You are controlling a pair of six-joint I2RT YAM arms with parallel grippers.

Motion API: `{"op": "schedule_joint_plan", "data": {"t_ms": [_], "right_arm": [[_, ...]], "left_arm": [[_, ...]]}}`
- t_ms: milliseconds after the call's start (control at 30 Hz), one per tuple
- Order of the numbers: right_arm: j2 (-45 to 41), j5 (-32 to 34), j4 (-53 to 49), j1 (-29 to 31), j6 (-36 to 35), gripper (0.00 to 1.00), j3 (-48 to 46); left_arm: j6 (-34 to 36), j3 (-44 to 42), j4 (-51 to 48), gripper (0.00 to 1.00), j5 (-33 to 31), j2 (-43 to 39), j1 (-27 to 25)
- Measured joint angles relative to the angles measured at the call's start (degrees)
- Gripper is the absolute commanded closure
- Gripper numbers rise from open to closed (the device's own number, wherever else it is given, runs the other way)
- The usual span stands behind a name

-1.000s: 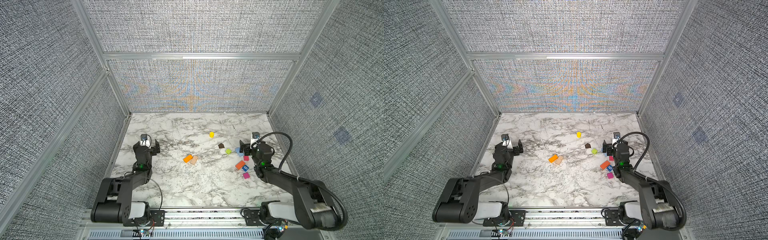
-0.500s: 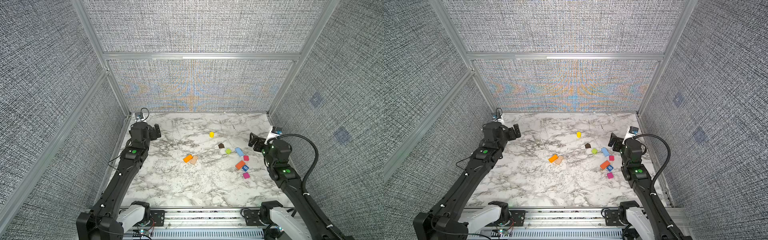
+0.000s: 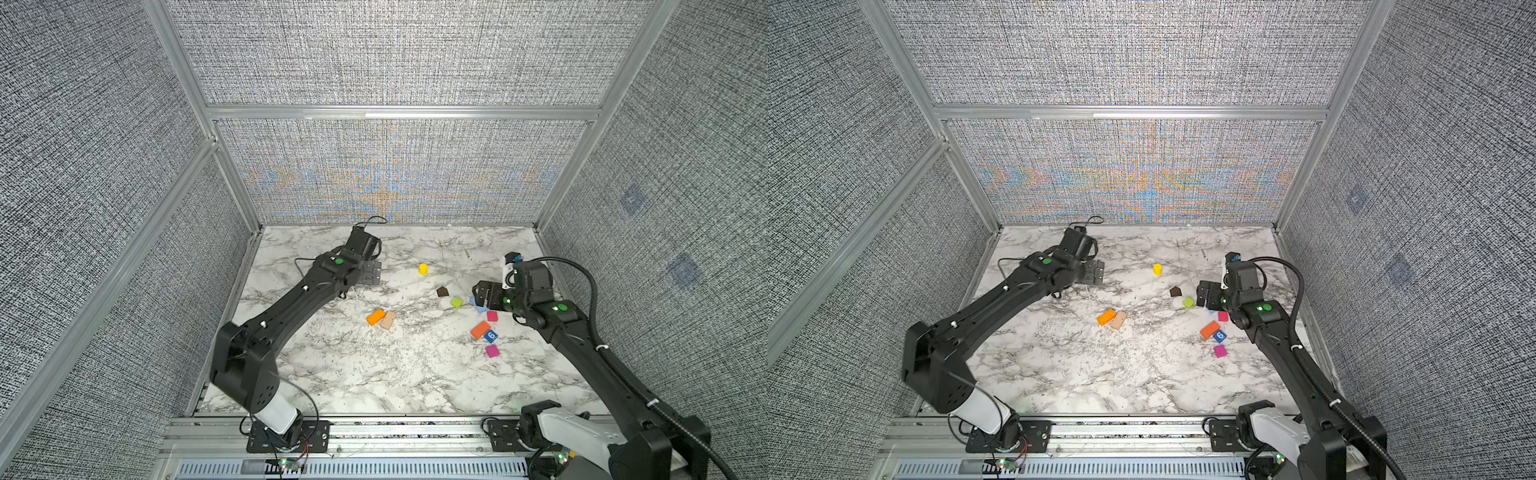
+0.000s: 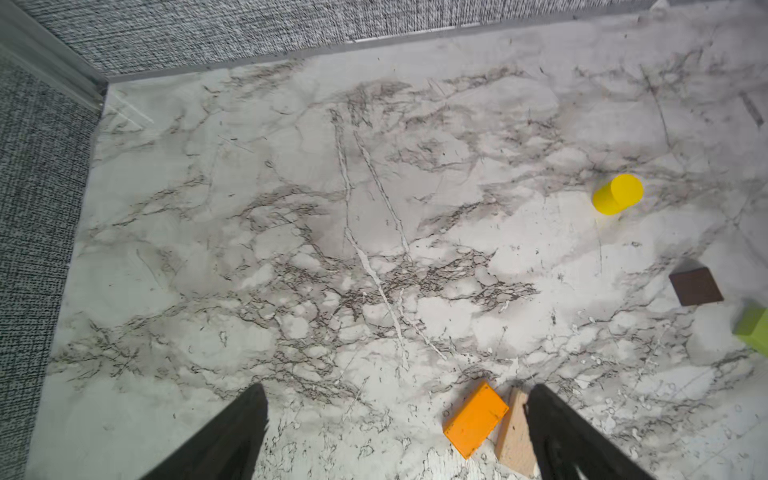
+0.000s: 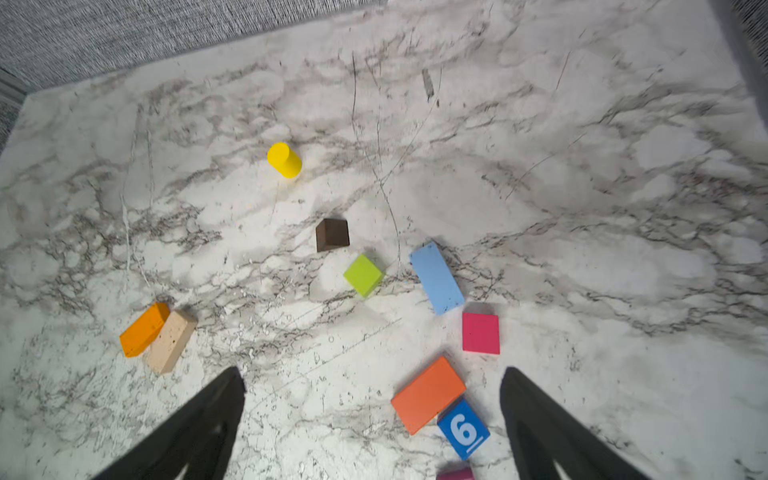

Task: Build the wood block tower
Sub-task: 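Move the right gripper over the light wooden block while the left arm reaches forward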

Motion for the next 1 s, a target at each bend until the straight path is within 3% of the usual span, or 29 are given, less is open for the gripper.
{"op": "schedule_joint_plan", "data": {"t_ms": [133,400,767,1000], "right_arm": [[4.8,-0.5,-0.7,0.7,-0.2,0.09,2.7],[13.8,-1.5,-2.4,2.6,-0.5,0.12,8.5],[27.8,0.0,-4.7,13.6,3.3,0.17,16.8],[38.6,0.6,-5.8,20.8,6.2,0.18,25.3]], "left_arm": [[-0.9,5.7,-5.3,0.11,-0.2,7.3,-0.3],[-2.3,6.4,-5.9,0.01,1.5,14.5,-0.5],[-9.5,-10.2,5.3,0.01,-3.5,6.2,0.9],[-15.5,-19.3,11.7,0.01,-4.0,0.7,6.6]]}}
